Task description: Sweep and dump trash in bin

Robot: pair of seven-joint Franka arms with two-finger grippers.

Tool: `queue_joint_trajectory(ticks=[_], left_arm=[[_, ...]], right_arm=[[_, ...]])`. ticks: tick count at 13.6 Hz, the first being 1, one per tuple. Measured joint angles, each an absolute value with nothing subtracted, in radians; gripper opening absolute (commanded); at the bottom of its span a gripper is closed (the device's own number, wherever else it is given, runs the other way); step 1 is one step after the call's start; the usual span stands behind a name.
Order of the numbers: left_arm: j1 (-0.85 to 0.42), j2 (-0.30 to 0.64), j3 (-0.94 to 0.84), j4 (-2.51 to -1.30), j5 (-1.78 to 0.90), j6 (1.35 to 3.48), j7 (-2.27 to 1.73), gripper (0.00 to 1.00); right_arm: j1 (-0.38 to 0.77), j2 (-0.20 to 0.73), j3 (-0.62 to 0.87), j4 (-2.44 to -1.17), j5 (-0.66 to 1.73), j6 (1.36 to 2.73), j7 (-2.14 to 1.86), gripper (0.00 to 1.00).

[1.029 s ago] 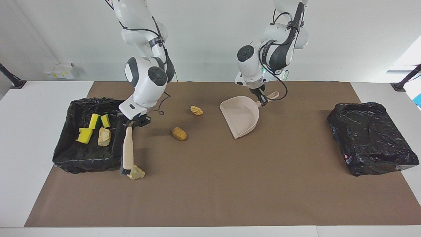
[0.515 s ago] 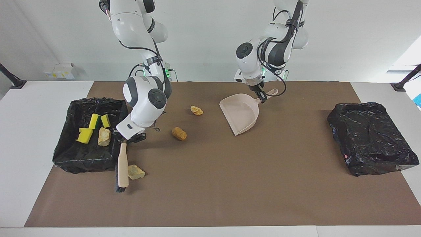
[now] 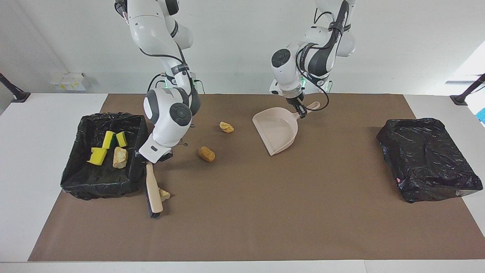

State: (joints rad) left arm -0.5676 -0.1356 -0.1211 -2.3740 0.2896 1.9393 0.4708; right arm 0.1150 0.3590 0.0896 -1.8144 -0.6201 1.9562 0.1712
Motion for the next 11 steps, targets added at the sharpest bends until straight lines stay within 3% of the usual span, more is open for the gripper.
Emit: queue_joint_trajectory(ticks=[11], left_arm=[[-0.568,-0.136,-0.12,-2.375,0.273,1.939,0.47,0.0]], right_arm=[[0.134,0.334,0.19,-1.84,-0.305,1.898,0.217,0.0]])
